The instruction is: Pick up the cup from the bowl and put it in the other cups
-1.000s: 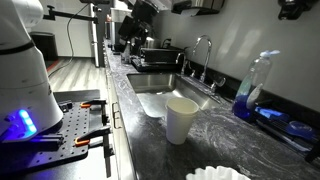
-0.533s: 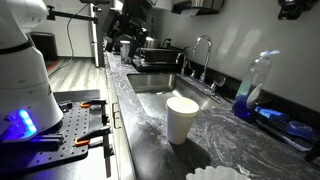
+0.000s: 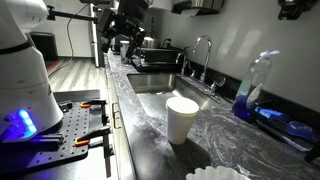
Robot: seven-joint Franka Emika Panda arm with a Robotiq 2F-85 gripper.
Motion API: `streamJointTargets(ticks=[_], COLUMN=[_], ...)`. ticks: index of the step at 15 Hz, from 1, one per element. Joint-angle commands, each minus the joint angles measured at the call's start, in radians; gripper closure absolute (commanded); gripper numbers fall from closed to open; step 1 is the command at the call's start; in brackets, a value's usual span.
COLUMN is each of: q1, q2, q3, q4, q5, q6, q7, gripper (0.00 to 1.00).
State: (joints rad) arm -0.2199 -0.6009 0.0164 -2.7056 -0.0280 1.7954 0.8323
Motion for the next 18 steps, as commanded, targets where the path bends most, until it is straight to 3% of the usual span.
streamJointTargets(ticks=[1,8,11,18], q1=[-0.022,-0.122,-0.178,-0.277], q2=[0.018,0.121,0.166,0.252], q3=[-0.007,-0.065,-0.073,-0.143], q4=[0.001,0.025,0.035,0.116], q5=[0.010,-0.003,-0.044,-0.192], q6=[0.036,0.202,0.269,0.272], q7=[0.032,0.167,0.285,0.574], gripper=[0.00,0.00,0.00,0.00])
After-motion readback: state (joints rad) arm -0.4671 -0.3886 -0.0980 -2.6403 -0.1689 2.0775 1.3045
